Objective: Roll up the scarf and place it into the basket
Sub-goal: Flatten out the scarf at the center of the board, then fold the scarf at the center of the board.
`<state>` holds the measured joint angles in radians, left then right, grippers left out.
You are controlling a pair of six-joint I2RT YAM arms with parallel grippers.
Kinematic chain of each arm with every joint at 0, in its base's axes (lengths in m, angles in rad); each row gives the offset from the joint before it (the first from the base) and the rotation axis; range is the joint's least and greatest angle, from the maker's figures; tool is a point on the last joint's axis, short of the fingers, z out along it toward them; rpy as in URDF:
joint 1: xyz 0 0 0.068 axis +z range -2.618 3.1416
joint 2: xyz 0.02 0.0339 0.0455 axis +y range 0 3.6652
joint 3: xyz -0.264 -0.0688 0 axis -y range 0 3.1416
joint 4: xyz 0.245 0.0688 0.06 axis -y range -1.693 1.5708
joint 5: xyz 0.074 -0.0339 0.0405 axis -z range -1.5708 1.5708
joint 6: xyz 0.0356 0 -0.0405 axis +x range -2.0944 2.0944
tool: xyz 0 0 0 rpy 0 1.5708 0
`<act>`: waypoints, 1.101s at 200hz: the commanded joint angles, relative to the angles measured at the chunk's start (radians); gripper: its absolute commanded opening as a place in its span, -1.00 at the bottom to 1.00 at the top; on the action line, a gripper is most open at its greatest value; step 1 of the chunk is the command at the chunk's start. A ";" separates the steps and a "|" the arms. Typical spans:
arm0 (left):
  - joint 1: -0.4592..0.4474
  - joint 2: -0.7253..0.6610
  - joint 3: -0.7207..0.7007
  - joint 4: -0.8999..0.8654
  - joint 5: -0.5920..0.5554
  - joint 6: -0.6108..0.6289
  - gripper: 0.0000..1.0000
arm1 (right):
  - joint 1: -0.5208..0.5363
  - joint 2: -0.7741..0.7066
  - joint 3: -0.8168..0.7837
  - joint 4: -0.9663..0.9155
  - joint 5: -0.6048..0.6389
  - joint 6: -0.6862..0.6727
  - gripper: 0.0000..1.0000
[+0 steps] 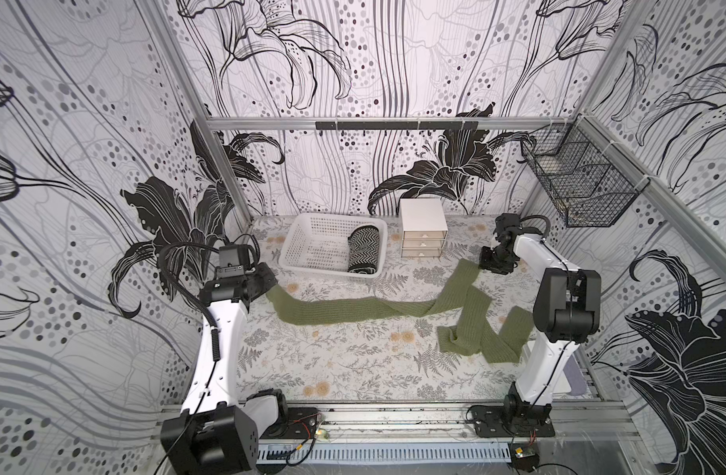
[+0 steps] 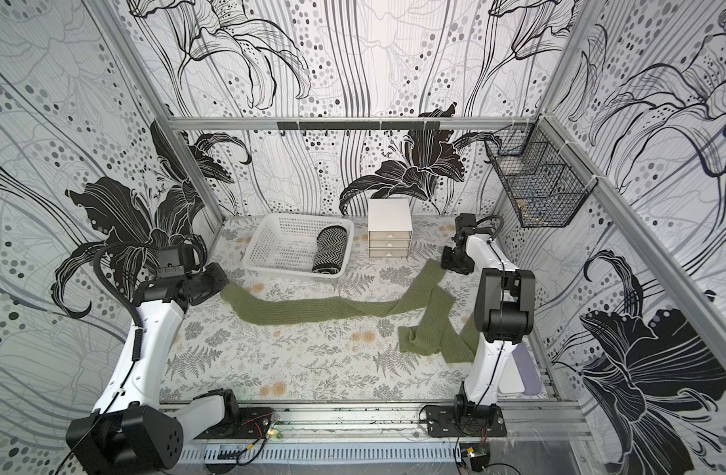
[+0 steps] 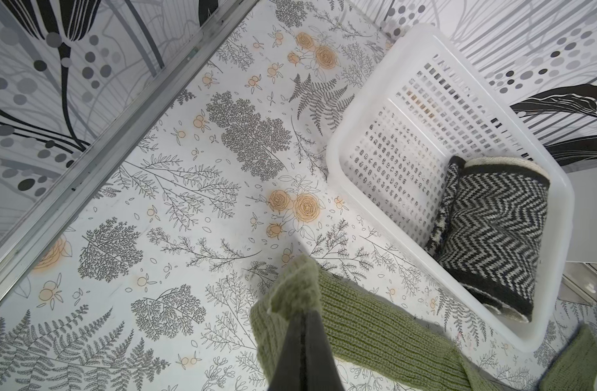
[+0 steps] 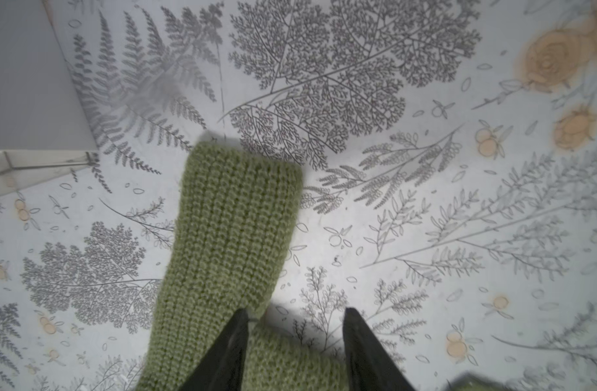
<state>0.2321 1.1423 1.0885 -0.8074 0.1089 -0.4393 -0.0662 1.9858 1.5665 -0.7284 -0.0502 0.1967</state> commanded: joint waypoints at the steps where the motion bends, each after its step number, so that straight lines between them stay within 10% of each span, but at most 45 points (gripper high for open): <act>1: 0.007 0.000 -0.017 0.058 0.029 -0.007 -1.00 | -0.005 0.101 0.064 0.046 -0.049 -0.030 -0.03; 75: 0.008 0.002 -0.018 0.048 0.023 -0.003 -1.00 | 0.027 0.308 0.252 -0.003 -0.006 -0.016 -0.07; 100: 0.007 0.003 -0.017 0.045 0.033 -0.004 -1.00 | 0.065 0.313 0.244 -0.055 0.110 -0.021 -1.00; 220: -0.088 -0.014 -0.180 0.089 0.189 -0.083 -1.00 | -0.103 -0.155 -0.056 0.027 0.309 0.032 -1.00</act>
<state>0.2005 1.1542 0.9840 -0.7685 0.2630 -0.4576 -0.1577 1.9987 1.5330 -0.6838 0.1619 0.2035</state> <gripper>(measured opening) 0.046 0.041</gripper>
